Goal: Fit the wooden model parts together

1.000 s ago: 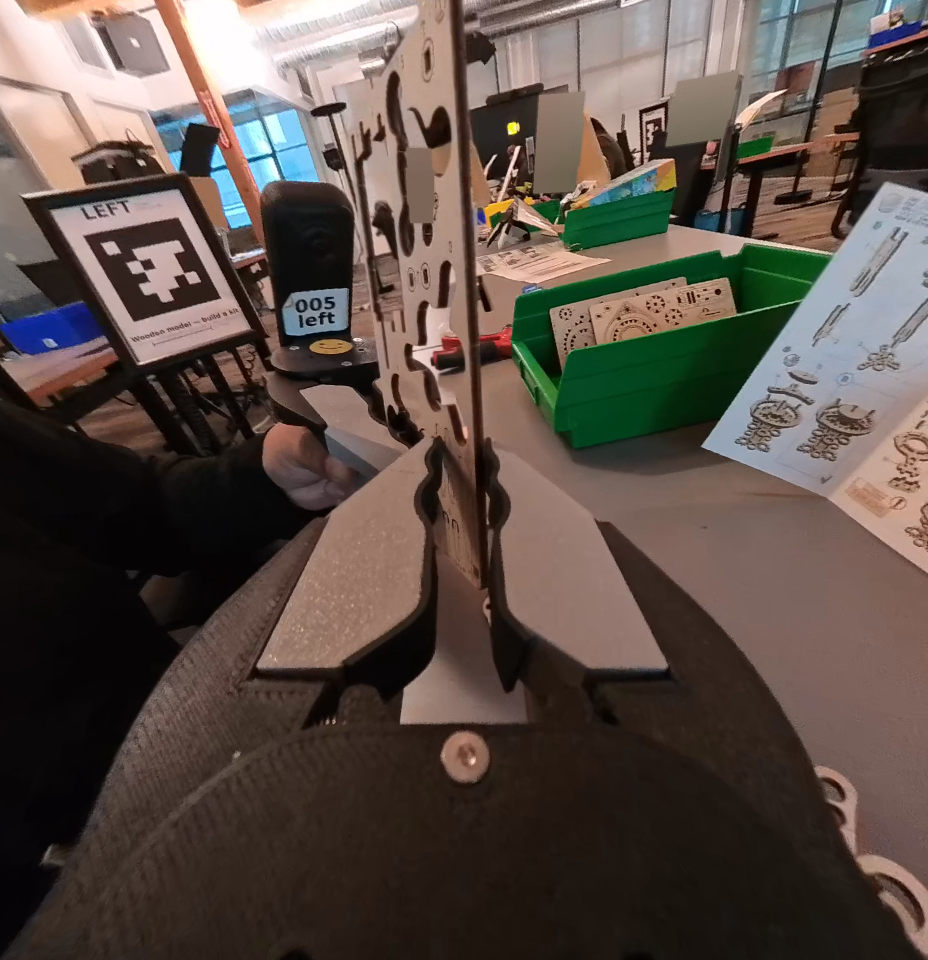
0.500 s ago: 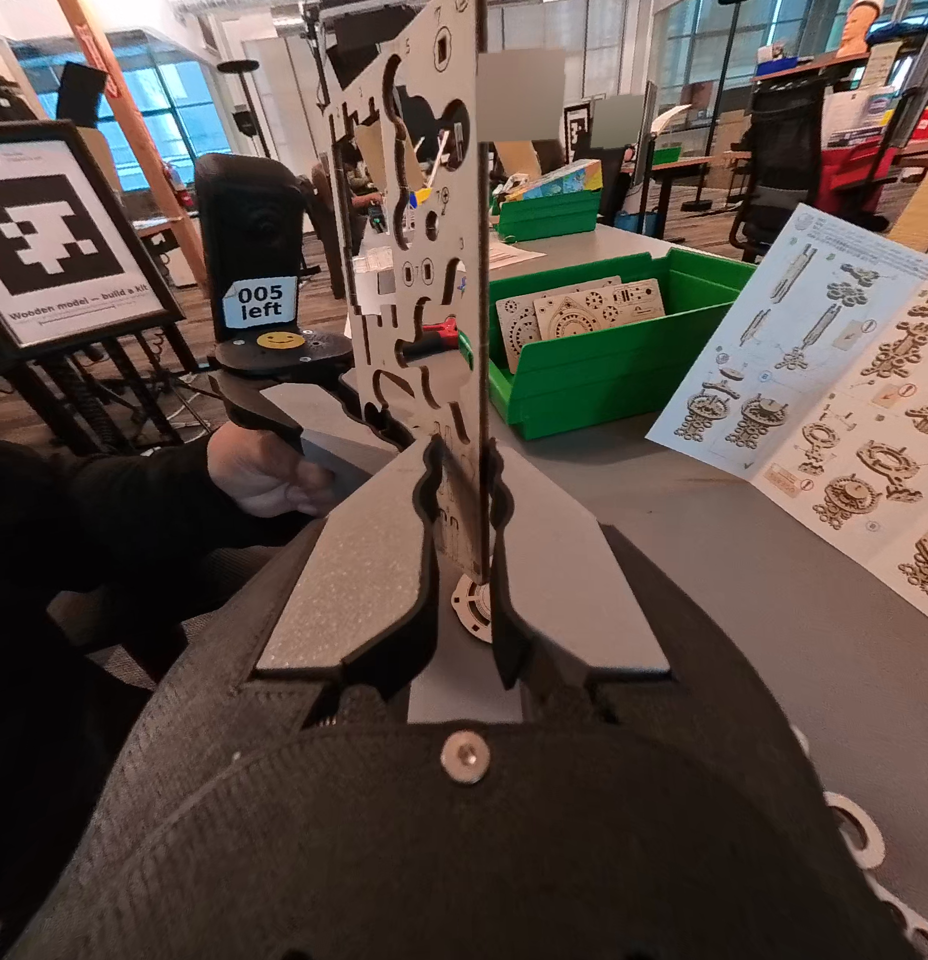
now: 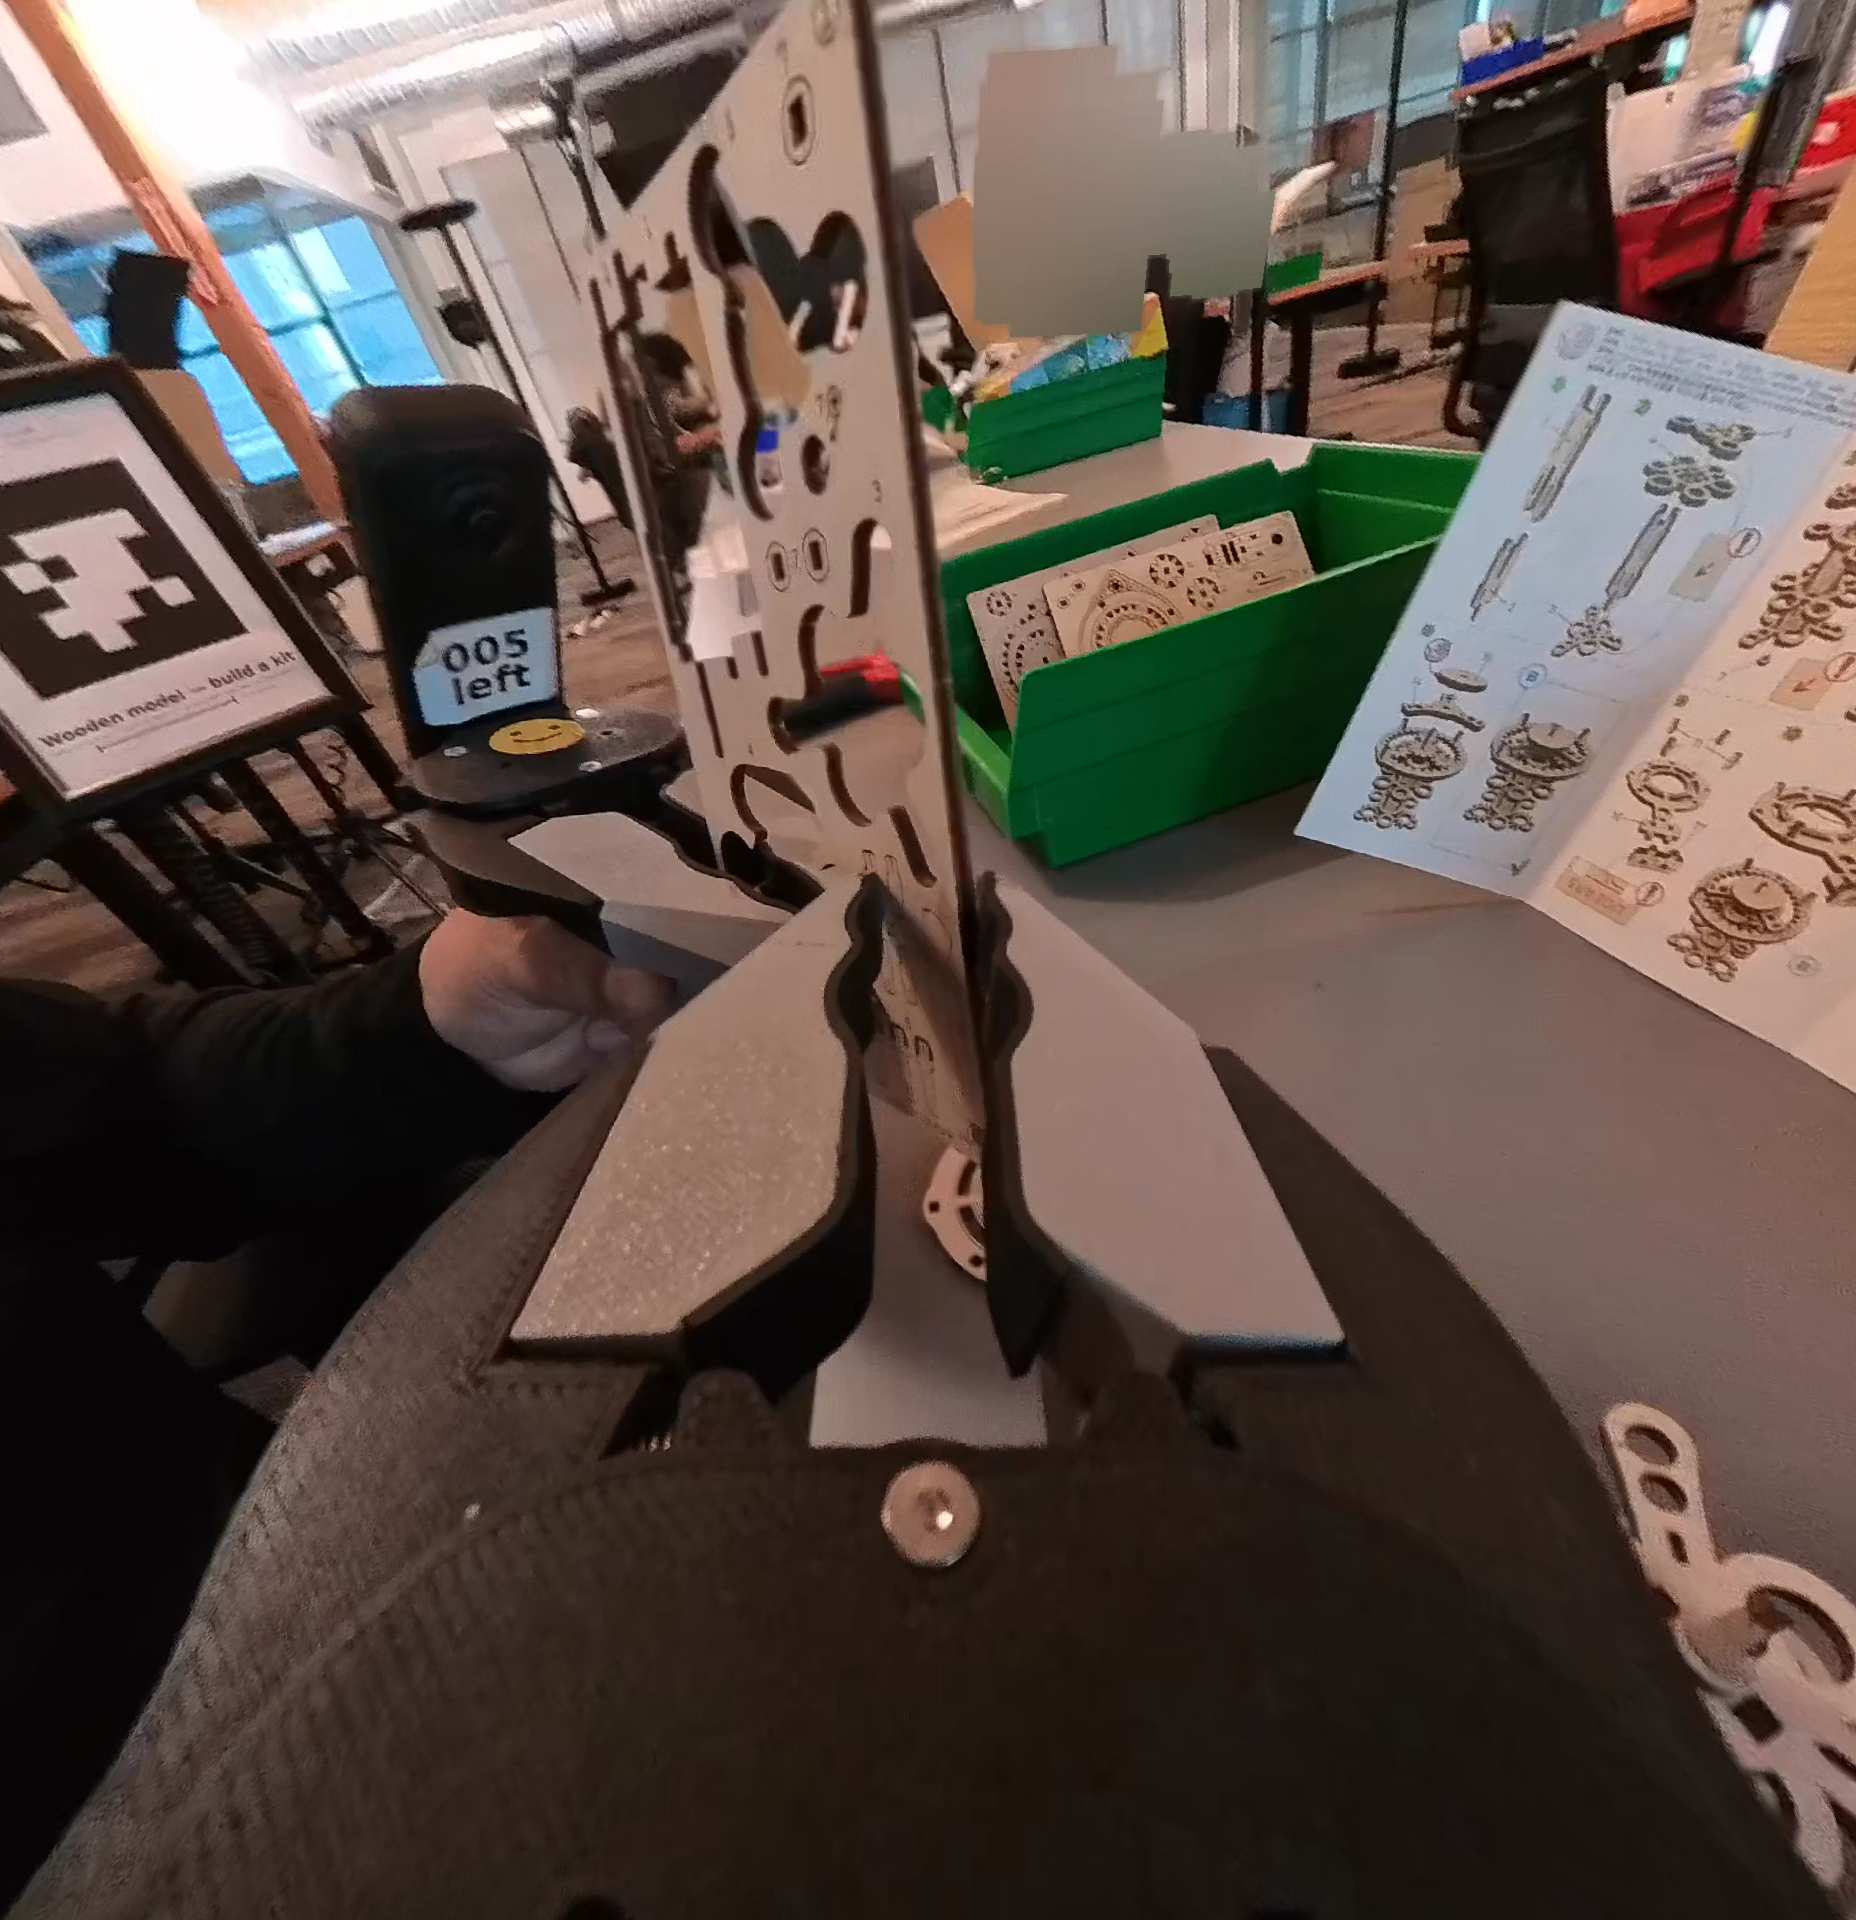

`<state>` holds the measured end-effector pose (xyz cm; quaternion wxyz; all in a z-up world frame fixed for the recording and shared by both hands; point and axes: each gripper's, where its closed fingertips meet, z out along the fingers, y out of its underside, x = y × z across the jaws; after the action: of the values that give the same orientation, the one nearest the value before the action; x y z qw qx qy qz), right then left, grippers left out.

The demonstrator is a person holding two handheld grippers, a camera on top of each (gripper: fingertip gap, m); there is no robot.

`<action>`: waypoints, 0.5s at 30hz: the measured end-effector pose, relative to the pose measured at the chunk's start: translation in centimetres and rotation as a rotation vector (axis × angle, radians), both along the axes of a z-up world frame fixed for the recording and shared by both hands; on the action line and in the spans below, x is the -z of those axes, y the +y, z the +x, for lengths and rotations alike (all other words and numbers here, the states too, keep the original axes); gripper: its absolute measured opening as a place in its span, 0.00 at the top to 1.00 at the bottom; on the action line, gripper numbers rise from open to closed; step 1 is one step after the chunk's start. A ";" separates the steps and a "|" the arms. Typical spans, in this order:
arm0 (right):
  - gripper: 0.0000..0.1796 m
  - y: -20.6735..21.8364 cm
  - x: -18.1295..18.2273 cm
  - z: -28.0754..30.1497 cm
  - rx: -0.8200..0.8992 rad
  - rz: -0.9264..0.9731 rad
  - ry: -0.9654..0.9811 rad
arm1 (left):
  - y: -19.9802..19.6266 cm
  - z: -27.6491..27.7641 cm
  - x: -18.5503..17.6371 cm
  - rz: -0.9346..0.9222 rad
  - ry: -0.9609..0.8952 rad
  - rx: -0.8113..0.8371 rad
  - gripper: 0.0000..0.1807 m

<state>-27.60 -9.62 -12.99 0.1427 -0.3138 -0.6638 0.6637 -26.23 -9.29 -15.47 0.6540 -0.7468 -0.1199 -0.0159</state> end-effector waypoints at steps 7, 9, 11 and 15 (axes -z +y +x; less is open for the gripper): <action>0.91 0.0 -0.1 -0.1 -0.034 -0.084 -0.021 | 0.3 0.3 0.1 0.040 -0.074 0.041 0.99; 0.91 0.0 0.0 -0.2 -0.031 -0.076 -0.025 | 0.3 0.3 0.1 0.036 -0.080 0.041 0.99; 0.91 0.0 0.0 -0.2 -0.028 -0.075 -0.025 | 0.2 0.2 0.2 0.030 -0.067 0.034 0.99; 0.91 0.2 -0.1 -0.2 -0.012 -0.066 -0.020 | 0.3 0.3 0.1 0.007 -0.010 0.008 0.99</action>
<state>-27.75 -9.40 -12.90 0.1215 -0.3213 -0.6447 0.6830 -25.95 -8.94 -15.54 0.6561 -0.7447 -0.1201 -0.0224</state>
